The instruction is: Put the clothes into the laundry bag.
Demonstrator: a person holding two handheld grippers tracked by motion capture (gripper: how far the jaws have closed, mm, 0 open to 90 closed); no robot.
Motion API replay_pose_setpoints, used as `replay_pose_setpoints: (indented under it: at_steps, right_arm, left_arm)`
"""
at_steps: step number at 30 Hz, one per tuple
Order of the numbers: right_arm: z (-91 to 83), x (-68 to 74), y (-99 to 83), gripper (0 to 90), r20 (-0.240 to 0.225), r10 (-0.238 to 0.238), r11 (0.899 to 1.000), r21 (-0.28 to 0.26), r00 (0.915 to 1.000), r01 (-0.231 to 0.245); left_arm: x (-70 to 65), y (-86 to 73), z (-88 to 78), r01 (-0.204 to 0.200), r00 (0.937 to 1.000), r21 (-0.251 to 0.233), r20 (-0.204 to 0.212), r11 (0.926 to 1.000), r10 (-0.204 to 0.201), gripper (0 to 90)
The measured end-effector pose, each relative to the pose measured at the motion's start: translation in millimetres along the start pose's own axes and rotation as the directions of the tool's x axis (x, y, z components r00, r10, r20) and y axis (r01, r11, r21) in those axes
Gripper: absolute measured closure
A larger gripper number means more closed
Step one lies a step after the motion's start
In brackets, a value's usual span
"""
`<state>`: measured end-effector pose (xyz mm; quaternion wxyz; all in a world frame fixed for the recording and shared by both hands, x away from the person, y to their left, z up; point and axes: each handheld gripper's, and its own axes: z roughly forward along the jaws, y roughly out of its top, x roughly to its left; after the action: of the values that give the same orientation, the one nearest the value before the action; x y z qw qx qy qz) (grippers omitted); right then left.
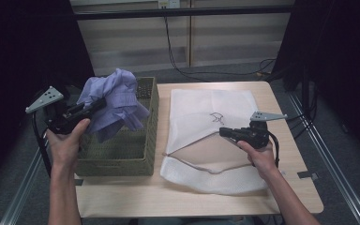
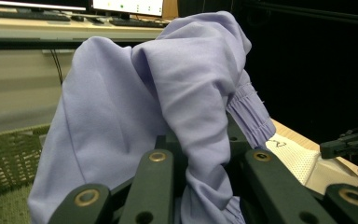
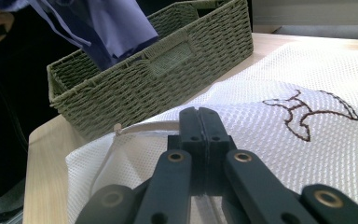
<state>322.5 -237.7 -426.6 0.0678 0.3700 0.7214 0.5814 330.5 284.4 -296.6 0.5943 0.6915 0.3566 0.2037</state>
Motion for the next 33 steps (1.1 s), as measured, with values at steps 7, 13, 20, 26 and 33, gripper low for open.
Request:
replay_pose_setpoints:
  at_steps: [7,13,20,26,33]
  right_arm:
    - [0.2,0.5,0.0,90.0,-0.002,0.000,1.000,0.002,1.0000,0.000]
    - [0.4,0.6,0.0,90.0,-0.004,-0.001,1.000,0.002,1.0000,0.001]
    - [0.1,0.6,0.3,90.0,-0.002,-0.001,1.000,0.002,1.0000,0.001]
    - [-0.2,1.3,0.7,90.0,-0.001,-0.006,1.000,0.001,1.0000,0.006]
    - [-0.5,1.8,0.9,90.0,-0.002,-0.003,1.000,0.001,1.0000,0.003]
  left_arm:
    - [-7.5,8.1,-8.3,-0.014,0.9998,-0.043,0.013,0.9990,0.014,79.2]
    - [-11.3,12.0,-12.6,-0.023,0.9996,-0.064,0.016,0.9977,0.024,79.2]
    - [-17.0,18.2,-19.8,-0.037,0.9991,-0.095,0.017,0.9948,0.039,79.2]
    - [-25.7,26.2,-30.9,-0.069,0.9975,-0.115,0.005,0.9910,0.070,79.2]
    - [-31.9,33.3,-45.4,-0.077,0.9967,-0.158,0.014,0.9844,0.080,79.2]
